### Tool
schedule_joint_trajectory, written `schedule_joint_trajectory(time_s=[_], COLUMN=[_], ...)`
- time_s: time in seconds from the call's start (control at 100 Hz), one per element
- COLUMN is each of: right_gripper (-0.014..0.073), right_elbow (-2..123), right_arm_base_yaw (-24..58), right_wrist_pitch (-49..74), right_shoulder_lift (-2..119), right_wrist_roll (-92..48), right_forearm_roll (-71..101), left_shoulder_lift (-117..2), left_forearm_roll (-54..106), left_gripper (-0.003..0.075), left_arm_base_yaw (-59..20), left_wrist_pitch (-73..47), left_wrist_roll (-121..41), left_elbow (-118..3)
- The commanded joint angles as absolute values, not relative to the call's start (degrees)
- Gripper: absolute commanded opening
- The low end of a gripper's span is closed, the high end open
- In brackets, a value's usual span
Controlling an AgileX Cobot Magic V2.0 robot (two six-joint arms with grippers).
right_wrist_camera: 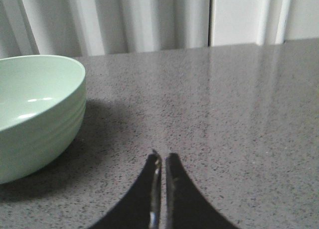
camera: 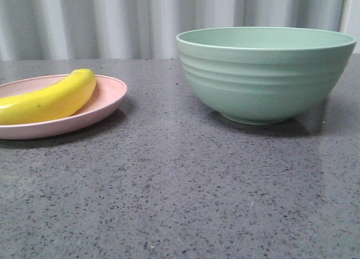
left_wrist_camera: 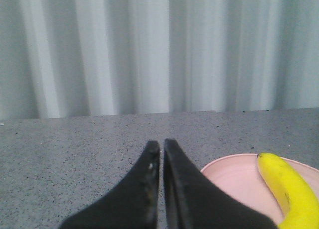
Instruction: Transfer banana from pink plate to green bowl
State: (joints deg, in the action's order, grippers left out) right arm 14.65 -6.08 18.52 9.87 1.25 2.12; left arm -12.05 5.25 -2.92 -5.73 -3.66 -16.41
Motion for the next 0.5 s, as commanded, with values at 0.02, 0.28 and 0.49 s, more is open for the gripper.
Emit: schedule_joint_trajectory(time_s=[0.02, 0.28, 0.49], right_gripper=[-0.0071, -0.0072, -0.0072], right_elbow=[20.9, 27.2, 27.2], right_arm_base_yaw=[-6.4, -6.4, -6.4], right_wrist_pitch=[15.8, 12.2, 13.7], right_shoulder_lift=[16.3, 27.9, 31.3], right_wrist_roll=[0.8, 0.8, 0.8], right_forearm_roll=[5.6, 5.8, 5.8], left_shoulder_lift=[-17.9, -26.5, -29.4], left_forearm_roll=[5.9, 5.9, 5.9], left_gripper=[-0.0019, 0.0048, 0.0448], left_arm_base_yaw=[-2.8, -2.8, -2.8], left_wrist_pitch=[-1.0, 0.5, 3.9], left_wrist_roll=[-3.2, -3.2, -3.2], left_elbow=[-21.3, -24.7, -24.8])
